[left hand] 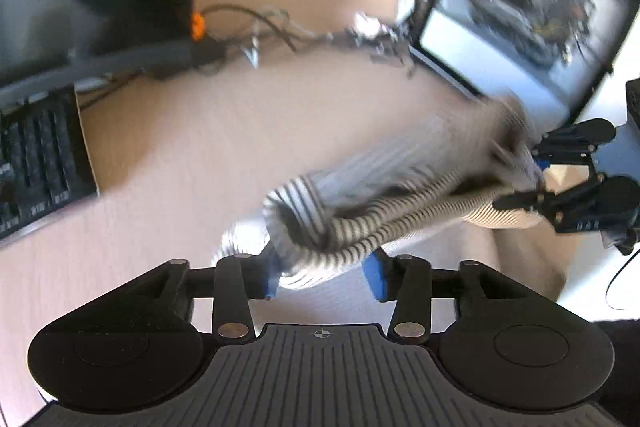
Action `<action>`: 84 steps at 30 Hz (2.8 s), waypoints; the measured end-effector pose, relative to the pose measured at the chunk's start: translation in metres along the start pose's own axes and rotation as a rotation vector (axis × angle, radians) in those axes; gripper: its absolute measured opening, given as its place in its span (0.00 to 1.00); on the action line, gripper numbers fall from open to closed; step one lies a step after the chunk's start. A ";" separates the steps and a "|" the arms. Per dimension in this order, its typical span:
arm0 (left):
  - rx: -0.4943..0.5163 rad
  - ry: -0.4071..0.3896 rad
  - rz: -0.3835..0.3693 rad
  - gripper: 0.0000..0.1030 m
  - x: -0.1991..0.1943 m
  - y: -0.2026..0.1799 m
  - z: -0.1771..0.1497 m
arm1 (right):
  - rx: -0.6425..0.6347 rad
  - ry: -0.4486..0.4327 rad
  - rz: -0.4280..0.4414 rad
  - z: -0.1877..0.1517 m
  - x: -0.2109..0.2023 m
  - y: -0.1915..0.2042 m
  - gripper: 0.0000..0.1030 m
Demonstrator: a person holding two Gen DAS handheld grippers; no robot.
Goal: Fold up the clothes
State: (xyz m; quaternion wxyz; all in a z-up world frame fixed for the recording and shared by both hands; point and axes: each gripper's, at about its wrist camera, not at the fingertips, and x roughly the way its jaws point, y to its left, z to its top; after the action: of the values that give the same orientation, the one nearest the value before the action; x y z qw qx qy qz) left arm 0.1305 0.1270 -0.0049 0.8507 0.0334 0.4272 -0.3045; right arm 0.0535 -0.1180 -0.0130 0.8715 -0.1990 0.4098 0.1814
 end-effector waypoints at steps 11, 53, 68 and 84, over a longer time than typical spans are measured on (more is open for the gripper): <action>0.026 0.052 0.079 0.55 0.045 -0.001 -0.007 | -0.161 -0.057 -0.283 0.003 0.044 0.006 0.64; -0.587 -0.065 -0.005 0.65 0.096 0.048 0.054 | 0.436 -0.081 0.036 0.049 0.116 -0.143 0.33; -0.352 -0.195 -0.057 0.28 0.010 0.009 0.059 | 0.358 -0.167 0.026 0.041 0.043 -0.135 0.18; -0.288 -0.056 -0.011 0.47 0.036 -0.010 0.034 | 0.208 -0.083 -0.103 0.028 0.070 -0.121 0.45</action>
State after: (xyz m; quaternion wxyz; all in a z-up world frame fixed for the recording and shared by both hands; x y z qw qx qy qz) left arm 0.1652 0.0909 -0.0083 0.8564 -0.1001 0.4429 -0.2456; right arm 0.1713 -0.1967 -0.0277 0.9119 -0.1205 0.3791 0.1008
